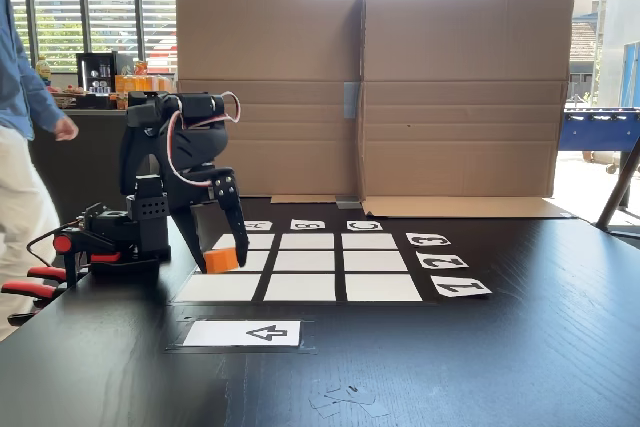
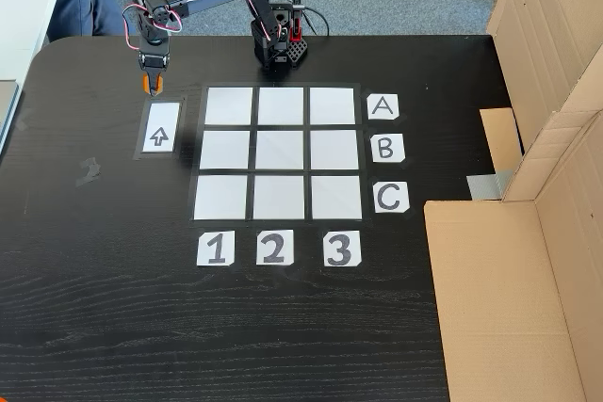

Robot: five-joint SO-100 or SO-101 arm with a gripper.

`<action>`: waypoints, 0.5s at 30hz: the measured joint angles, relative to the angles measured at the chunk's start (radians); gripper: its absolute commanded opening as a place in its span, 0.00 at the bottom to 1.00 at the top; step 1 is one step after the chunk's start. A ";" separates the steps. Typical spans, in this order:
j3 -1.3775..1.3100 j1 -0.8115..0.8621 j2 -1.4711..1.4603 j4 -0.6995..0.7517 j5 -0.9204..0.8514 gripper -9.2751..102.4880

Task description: Pick up the round, orange token and place it in the grid on square A1.

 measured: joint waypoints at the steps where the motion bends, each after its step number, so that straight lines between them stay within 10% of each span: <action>1: 0.031 -0.006 0.035 -0.011 0.000 0.08; 15: 0.719 -0.212 0.515 -0.069 0.000 0.08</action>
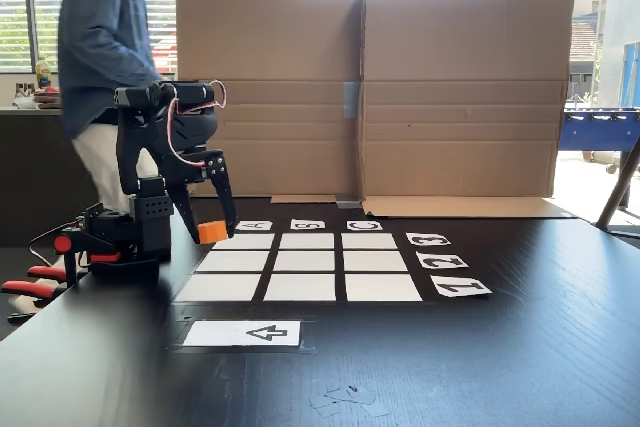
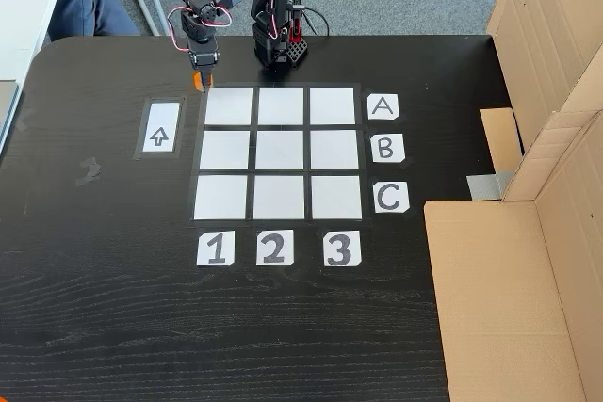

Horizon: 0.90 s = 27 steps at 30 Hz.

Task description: Pick up the round, orange token and place it in the grid on square A1.

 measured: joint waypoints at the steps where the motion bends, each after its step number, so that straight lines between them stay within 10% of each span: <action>1: 0.040 -0.020 0.020 -0.017 0.000 0.08; 27: 0.387 -0.097 -0.061 -0.360 0.000 0.08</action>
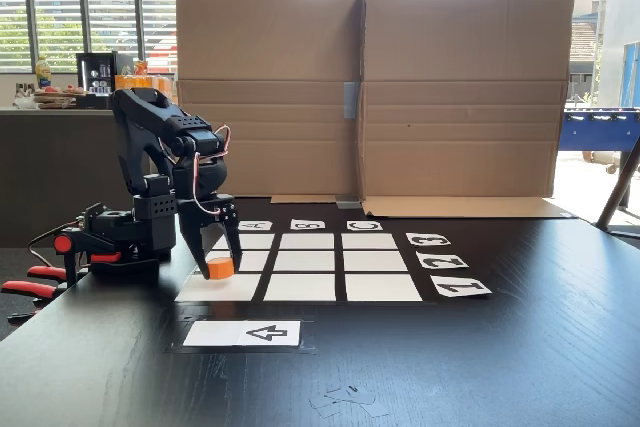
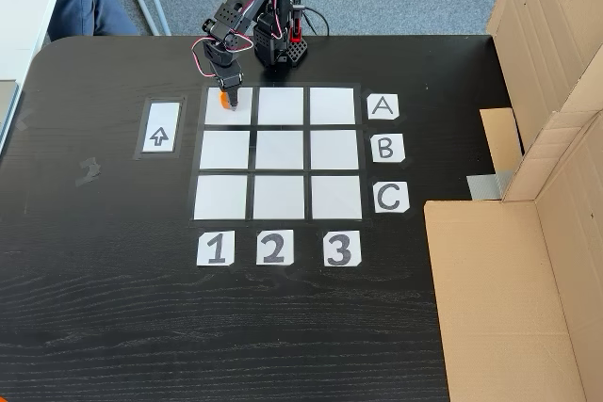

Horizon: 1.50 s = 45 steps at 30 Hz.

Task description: Pick up the round, orange token and place it in the grid on square A1.

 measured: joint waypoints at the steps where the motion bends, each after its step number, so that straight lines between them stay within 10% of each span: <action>1: 0.000 0.003 -0.011 -0.011 0.000 0.08; 45: 0.009 0.075 0.037 -0.041 -0.067 0.47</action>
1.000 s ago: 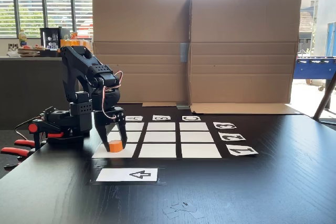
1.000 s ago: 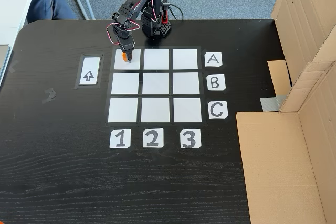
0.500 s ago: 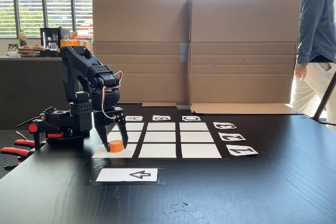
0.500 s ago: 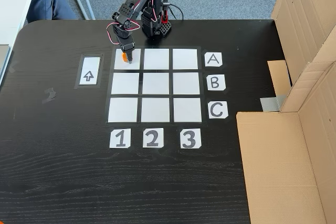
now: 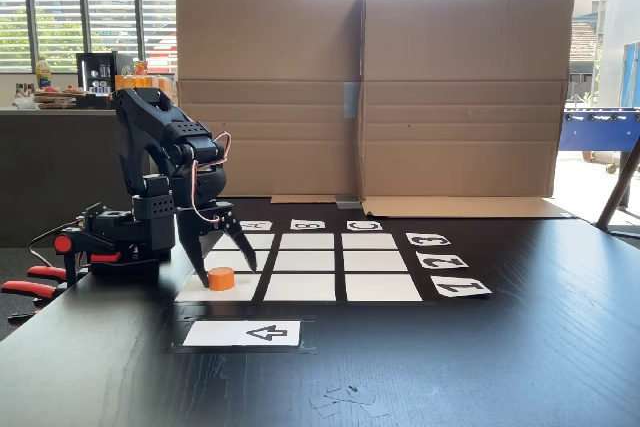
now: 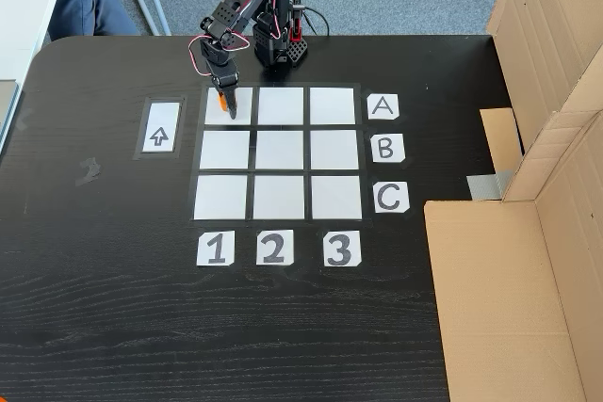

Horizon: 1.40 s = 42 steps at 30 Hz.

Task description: Pick up the round, orange token and place it in the grid on square A1.

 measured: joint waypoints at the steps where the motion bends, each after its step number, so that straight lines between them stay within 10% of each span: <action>1: 0.000 0.009 0.005 0.000 -0.011 0.47; 21: -0.183 0.491 0.235 -0.071 -0.143 0.44; 42: 0.279 0.831 0.879 -0.069 -0.287 0.21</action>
